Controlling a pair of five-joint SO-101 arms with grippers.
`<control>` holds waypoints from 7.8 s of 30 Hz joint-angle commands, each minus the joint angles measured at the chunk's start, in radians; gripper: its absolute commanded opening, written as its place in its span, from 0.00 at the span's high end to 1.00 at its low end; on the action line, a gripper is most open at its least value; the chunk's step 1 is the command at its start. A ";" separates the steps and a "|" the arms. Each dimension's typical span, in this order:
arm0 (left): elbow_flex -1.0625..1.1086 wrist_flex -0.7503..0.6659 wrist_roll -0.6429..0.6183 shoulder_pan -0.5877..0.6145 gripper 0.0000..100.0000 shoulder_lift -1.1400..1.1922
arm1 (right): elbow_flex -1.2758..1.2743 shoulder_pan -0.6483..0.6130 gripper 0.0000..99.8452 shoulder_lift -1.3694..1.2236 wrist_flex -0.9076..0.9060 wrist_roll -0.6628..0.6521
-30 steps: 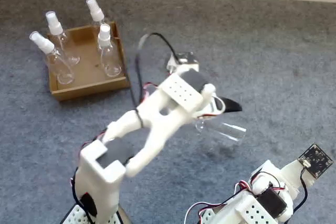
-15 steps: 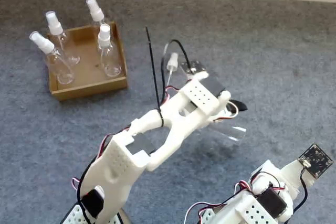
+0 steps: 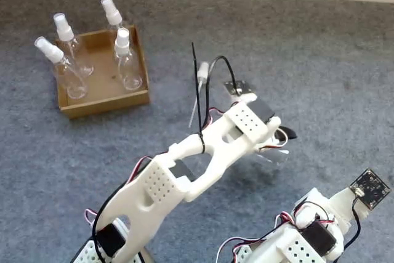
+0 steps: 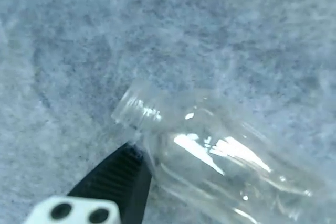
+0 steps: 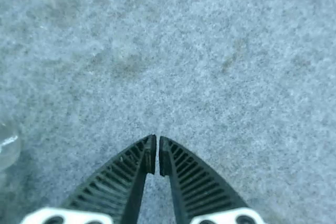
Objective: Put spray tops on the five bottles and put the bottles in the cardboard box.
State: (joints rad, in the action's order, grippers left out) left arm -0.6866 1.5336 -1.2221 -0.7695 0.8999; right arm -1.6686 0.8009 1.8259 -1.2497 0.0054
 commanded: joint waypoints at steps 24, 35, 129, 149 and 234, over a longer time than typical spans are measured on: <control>-0.090 0.000 -0.078 0.039 0.72 0.025 | -0.117 0.012 0.99 0.013 -0.004 0.003; -0.091 0.038 -0.040 0.116 0.88 0.019 | -0.117 0.012 0.99 0.013 -0.004 0.003; 0.713 -0.356 1.467 0.429 0.91 -0.475 | -0.117 0.012 0.99 0.013 -0.004 0.003; 0.487 0.083 1.465 0.285 0.90 -0.961 | -0.117 0.010 0.99 0.013 -0.004 0.006; 2.227 -0.743 1.335 0.648 0.90 -2.730 | 1.850 -1.055 0.80 -1.997 0.012 0.239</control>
State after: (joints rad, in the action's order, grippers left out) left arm 1.5505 0.8155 0.1174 -0.1573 -1.8159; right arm -0.0038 -0.1887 -0.0629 -1.2313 0.1711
